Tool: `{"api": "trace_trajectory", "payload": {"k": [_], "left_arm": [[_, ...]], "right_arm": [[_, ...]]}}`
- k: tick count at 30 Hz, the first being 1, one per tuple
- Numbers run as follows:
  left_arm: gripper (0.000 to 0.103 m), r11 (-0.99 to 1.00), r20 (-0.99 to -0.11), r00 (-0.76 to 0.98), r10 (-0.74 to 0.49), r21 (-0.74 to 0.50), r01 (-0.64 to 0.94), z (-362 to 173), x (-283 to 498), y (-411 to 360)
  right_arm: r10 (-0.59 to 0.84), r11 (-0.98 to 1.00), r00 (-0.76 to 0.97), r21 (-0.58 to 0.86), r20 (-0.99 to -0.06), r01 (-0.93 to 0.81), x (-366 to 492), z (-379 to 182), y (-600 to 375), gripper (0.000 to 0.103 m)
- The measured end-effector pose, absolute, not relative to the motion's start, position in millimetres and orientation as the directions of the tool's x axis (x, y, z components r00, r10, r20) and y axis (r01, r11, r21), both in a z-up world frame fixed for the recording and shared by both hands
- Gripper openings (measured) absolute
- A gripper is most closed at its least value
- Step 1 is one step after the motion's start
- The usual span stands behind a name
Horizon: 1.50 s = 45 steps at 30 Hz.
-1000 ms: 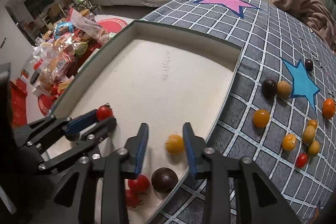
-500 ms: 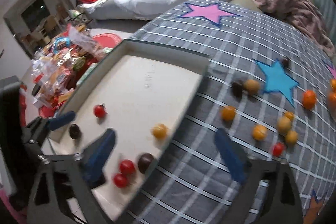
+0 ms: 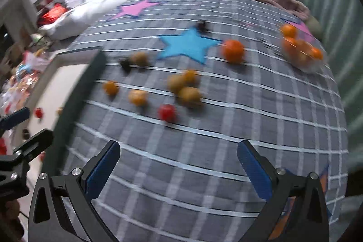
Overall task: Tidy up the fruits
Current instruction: 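Move both tools back toward the fruits on the tablecloth, then grasp a kiwi with the right tool while the left tool grasps an orange cherry tomato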
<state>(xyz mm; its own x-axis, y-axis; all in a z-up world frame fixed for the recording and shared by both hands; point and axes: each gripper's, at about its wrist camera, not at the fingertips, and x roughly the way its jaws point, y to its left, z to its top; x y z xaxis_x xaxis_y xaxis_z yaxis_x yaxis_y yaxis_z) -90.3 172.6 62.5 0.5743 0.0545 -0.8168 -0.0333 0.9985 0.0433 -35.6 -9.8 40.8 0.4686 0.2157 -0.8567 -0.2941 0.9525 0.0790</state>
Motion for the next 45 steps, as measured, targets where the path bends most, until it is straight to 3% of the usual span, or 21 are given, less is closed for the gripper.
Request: {"api": "trace_trajectory", "payload": {"k": [9,14,18,26,31,34,36,38,43,44,45], "left_arm": [[0.09,0.994,-0.835,0.545,0.072,0.106,0.032,39.6,-50.4,120.3],[0.09,0.991,-0.835,0.545,0.074,0.121,0.052,29.9,-27.4,111.1],[0.09,0.992,-0.839,0.541,0.057,0.107,0.061,21.9,-13.6,114.6],[0.09,0.98,-0.841,0.54,0.025,0.126,0.151,20.0,-12.6,123.5],[0.09,0.955,-0.833,0.552,0.033,0.19,0.229,19.7,-15.9,113.2],[0.09,0.942,-0.828,0.56,0.028,0.208,0.262,17.0,-12.8,102.4],[0.09,0.934,-0.823,0.567,0.029,0.224,0.278,14.8,-10.4,95.9],[0.077,0.927,-0.825,0.564,0.026,0.231,0.296,11.4,-6.4,90.4],[0.068,0.943,-0.831,0.556,-0.01,0.178,0.283,10.9,5.0,91.8],[0.065,0.947,-0.833,0.552,-0.023,0.159,0.28,10.9,6.3,92.9],[0.054,0.95,-0.837,0.546,-0.04,0.138,0.281,10.8,7.6,93.8]], "right_arm": [[0.183,0.959,0.501,0.042,-0.846,-0.28,-21.8,27.5,-36.9,0.101],[0.188,0.948,0.493,0.025,-0.85,-0.318,-10.0,15.7,-30.1,0.083],[0.198,0.928,0.517,-0.011,-0.833,-0.372,-2.2,15.1,-22.9,0.077],[0.348,0.869,0.487,0.081,-0.801,-0.488,4.2,18.4,-22.5,0.077],[0.366,0.856,0.482,0.086,-0.796,-0.509,9.7,15.9,-9.7,0.076],[0.39,0.852,0.467,0.118,-0.794,-0.511,16.2,17.7,-5.8,0.066],[0.371,0.849,0.468,0.089,-0.802,-0.521,16.9,17.3,-1.4,0.041],[0.369,0.84,0.462,0.076,-0.807,-0.538,16.4,17.7,2.5,0.029],[0.391,0.859,0.457,0.138,-0.799,-0.493,14.7,18.4,-11.2,0.029],[0.398,0.867,0.453,0.165,-0.798,-0.471,14.6,18.4,-17.5,0.029],[0.401,0.872,0.452,0.182,-0.797,-0.455,13.8,18.5,-22.5,0.029]]}}
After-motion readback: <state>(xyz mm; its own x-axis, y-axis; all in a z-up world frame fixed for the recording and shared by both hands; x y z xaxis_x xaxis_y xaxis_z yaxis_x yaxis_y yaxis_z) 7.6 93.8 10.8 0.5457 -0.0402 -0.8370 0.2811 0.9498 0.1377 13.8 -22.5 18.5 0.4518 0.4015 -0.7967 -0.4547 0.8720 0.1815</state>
